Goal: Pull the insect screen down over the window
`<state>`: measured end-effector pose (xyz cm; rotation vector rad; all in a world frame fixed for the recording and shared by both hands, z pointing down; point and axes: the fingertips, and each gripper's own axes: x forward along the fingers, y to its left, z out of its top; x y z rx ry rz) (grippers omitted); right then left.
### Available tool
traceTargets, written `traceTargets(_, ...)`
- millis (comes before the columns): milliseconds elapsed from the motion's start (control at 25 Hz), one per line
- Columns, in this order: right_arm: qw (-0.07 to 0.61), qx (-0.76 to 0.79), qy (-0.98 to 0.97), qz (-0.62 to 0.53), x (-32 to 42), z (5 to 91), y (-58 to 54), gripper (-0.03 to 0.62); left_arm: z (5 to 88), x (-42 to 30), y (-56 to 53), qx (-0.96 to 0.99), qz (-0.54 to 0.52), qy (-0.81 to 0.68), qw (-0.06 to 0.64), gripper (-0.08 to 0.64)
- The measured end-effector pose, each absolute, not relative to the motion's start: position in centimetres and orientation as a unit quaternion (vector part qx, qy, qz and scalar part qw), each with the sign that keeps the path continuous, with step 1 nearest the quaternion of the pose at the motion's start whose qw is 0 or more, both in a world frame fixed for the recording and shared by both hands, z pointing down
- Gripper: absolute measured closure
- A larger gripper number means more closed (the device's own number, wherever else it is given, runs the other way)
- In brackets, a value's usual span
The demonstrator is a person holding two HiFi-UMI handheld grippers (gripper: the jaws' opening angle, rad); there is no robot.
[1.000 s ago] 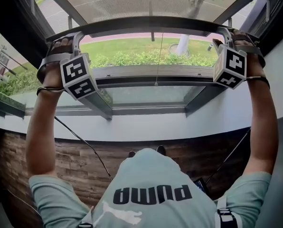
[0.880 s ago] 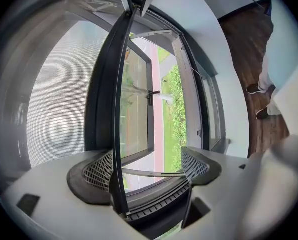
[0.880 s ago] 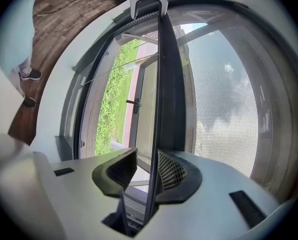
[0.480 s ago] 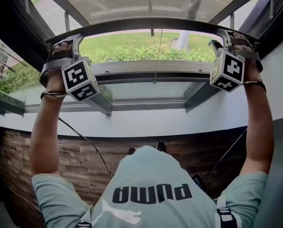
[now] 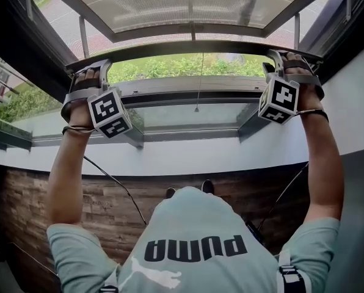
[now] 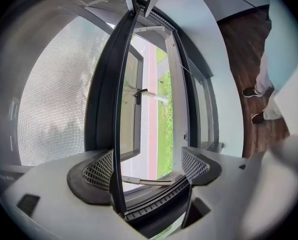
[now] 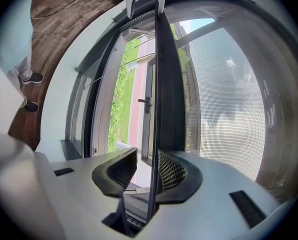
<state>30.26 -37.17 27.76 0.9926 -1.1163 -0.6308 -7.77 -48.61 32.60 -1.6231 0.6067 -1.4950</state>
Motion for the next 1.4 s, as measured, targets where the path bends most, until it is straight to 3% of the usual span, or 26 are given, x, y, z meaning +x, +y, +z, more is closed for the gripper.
traceTargets(560, 0.679, 0.466, -0.495, -0.277, 30.2, 29.4, -37.2, 0.463, 34.3, -7.7, -48.8, -0.645, -0.59, 0.256, 0.413, 0.146)
traceTargets(1400, 0.701, 0.437, -0.509, -0.242, 30.1, 41.0, -36.4, 0.463, 45.6, -7.8, -47.9, -0.654, -0.612, 0.225, 0.383, 0.146)
